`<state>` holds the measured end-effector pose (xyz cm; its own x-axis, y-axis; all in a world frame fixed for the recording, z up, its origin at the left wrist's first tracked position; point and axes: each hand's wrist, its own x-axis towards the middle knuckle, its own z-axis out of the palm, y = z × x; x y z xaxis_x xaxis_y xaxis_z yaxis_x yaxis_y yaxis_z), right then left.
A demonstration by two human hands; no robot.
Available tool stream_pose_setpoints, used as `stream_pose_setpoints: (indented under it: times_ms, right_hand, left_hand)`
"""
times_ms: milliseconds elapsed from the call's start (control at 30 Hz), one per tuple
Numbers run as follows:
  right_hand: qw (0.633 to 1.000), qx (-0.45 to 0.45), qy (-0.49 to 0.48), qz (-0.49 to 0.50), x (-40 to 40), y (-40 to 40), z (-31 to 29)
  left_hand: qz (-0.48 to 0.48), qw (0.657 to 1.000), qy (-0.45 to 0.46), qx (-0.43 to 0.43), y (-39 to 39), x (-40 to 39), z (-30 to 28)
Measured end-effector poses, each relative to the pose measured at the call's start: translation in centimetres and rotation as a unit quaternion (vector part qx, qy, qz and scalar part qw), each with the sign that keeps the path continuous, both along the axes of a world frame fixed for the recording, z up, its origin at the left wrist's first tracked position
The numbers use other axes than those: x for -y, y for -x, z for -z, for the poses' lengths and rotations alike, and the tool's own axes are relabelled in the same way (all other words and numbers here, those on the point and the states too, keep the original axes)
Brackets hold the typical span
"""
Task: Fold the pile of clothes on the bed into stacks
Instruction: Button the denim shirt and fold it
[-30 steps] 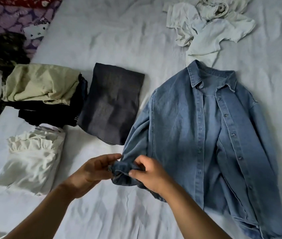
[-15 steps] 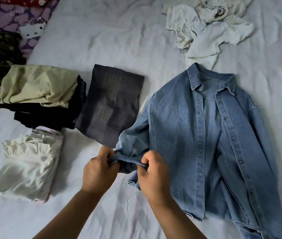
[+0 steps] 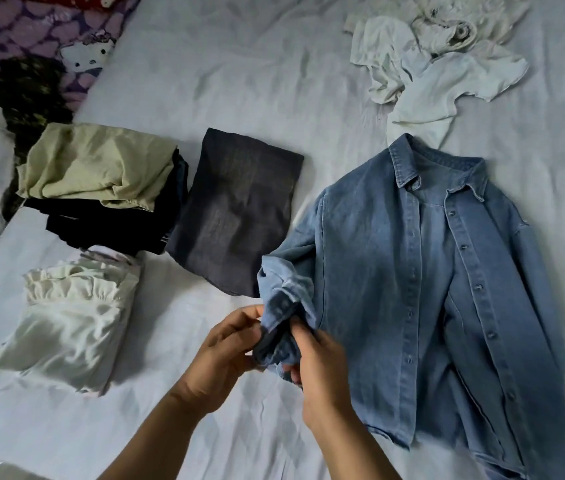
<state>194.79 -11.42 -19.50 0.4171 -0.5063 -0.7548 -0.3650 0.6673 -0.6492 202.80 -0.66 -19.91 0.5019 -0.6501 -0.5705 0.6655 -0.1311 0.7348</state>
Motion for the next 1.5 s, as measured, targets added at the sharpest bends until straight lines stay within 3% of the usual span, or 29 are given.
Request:
stream_pose_setpoints:
  times_ms: [100, 233, 300, 367, 433, 467, 533, 600, 767, 867, 933, 1000, 1033, 1133, 1233, 1333, 1433, 1500]
  right_hand:
    - [0.997, 0.076, -0.022, -0.011, 0.2, 0.3, -0.5]
    - [0.987, 0.158, -0.018, -0.023, 0.6, 1.2, -1.1]
    - [0.987, 0.156, 0.029, -0.03, 1.2, 1.5, -1.7]
    - [0.979, 0.097, 0.166, -0.063, 1.5, 1.6, -1.9]
    - [0.925, 0.001, 0.365, -0.104, 1.3, 1.6, -1.5]
    - [0.89, -0.034, 0.438, -0.117, 1.0, 1.7, -1.5]
    - [0.853, -0.059, 0.503, -0.128, 0.4, 1.8, -1.6]
    - [0.837, -0.054, 0.529, -0.128, 0.1, 1.9, -1.6]
    - [0.816, 0.05, 0.537, -0.209, -0.4, 2.9, -1.6]
    - [0.769, 0.118, 0.545, -0.312, -1.1, 3.1, -1.8]
    - [0.747, 0.144, 0.527, -0.377, -1.9, 3.3, -1.7]
    - [0.738, 0.161, 0.498, -0.426, -2.5, 3.4, -1.8]
    - [0.731, 0.169, 0.49, -0.444, -2.7, 3.5, -1.7]
    - [0.717, 0.16, 0.489, -0.47, -2.5, 3.9, -1.2]
    - [0.735, 0.12, 0.491, -0.452, -1.8, 4.1, -0.3]
    - [0.751, 0.065, 0.487, -0.442, -0.8, 3.7, 0.4]
    - [0.785, 0.028, 0.474, -0.398, 0.1, 2.6, 0.7]
    - [0.805, 0.017, 0.457, -0.377, 1.1, 1.6, 0.4]
  left_hand:
    - [0.064, 0.998, 0.012, -0.001, -0.3, -0.3, -0.3]
    - [0.011, 1.0, 0.0, -0.025, -0.6, 0.1, -0.8]
    - [-0.005, 1.0, -0.007, -0.02, -0.5, 0.5, -1.7]
    - [-0.01, 0.997, -0.064, 0.038, 0.1, 1.3, -2.9]
    - [-0.038, 0.966, -0.189, 0.175, 0.8, 2.1, -3.3]
    - [-0.052, 0.93, -0.257, 0.257, 1.2, 2.4, -3.3]
    - [-0.06, 0.856, -0.364, 0.362, 1.7, 2.9, -3.1]
    - [-0.066, 0.83, -0.412, 0.37, 1.9, 2.8, -3.3]
    - [-0.126, 0.906, -0.313, 0.257, 2.2, 1.8, -4.1]
    - [-0.208, 0.954, -0.192, 0.095, 2.2, 0.9, -4.4]
    - [-0.208, 0.969, -0.132, -0.011, 2.3, 0.3, -4.4]
    - [-0.18, 0.973, -0.147, -0.005, 2.3, -0.3, -3.8]
    - [-0.175, 0.967, -0.178, 0.043, 2.2, -0.6, -3.5]
    - [-0.195, 0.947, -0.198, 0.162, 0.1, -1.5, -3.2]
    - [-0.234, 0.909, -0.249, 0.238, -4.3, -3.1, -2.9]
    - [-0.208, 0.873, -0.288, 0.333, -8.6, -4.9, -3.0]
    - [-0.206, 0.787, -0.38, 0.439, -11.8, -6.2, -3.5]
    - [-0.2, 0.74, -0.395, 0.507, -13.9, -7.1, -4.1]
